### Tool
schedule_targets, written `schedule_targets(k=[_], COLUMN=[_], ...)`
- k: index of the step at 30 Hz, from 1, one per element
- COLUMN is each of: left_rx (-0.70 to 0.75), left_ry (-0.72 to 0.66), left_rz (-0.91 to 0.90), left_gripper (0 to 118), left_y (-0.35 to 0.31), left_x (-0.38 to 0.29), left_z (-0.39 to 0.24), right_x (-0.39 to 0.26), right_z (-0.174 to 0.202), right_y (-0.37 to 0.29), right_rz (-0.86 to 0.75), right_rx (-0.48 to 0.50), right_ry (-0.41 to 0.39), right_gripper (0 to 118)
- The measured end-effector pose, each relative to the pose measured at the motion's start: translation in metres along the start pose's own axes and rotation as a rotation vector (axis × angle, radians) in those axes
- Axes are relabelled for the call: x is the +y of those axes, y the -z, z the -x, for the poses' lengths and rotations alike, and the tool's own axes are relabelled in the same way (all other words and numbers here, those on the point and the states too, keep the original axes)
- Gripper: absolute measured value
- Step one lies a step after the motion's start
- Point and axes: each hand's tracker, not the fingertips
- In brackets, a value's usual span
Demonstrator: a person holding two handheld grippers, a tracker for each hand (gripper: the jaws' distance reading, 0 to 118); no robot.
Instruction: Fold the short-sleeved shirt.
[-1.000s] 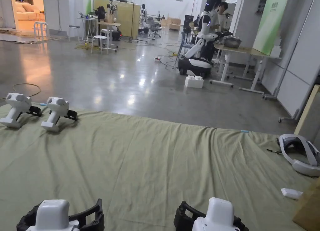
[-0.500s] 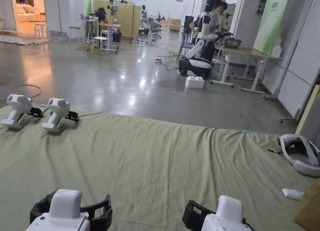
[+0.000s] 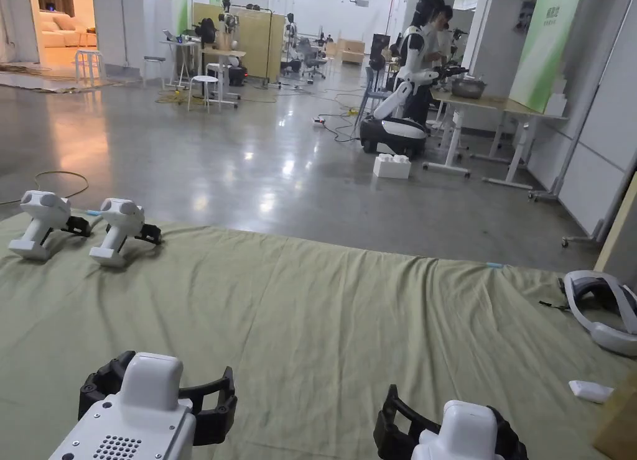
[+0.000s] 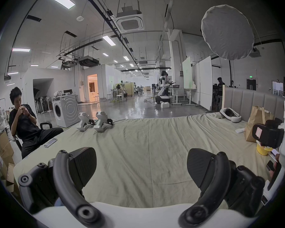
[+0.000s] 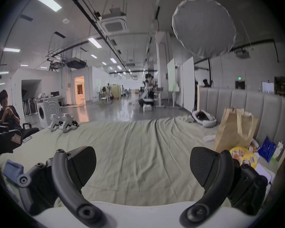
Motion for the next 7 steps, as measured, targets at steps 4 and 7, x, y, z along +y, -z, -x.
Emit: schedule_targets(k=[4,7], left_rx=[-0.01,-0.006], left_ry=[-0.042,-0.053], left_rz=[-0.019,-0.016], left_gripper=[116,116], left_y=[-0.001,0.0013], left_x=[-0.0026,-0.0051], left_z=[0.0044,0.0063], right_x=[0.0043,0.0061], right_z=[-0.0024,-0.0037], right_y=[0.0034,0.005], right_rz=[0.032,0.031], right_rx=[0.019,0.029], right_ry=[0.019,0.02], right_gripper=[116,116])
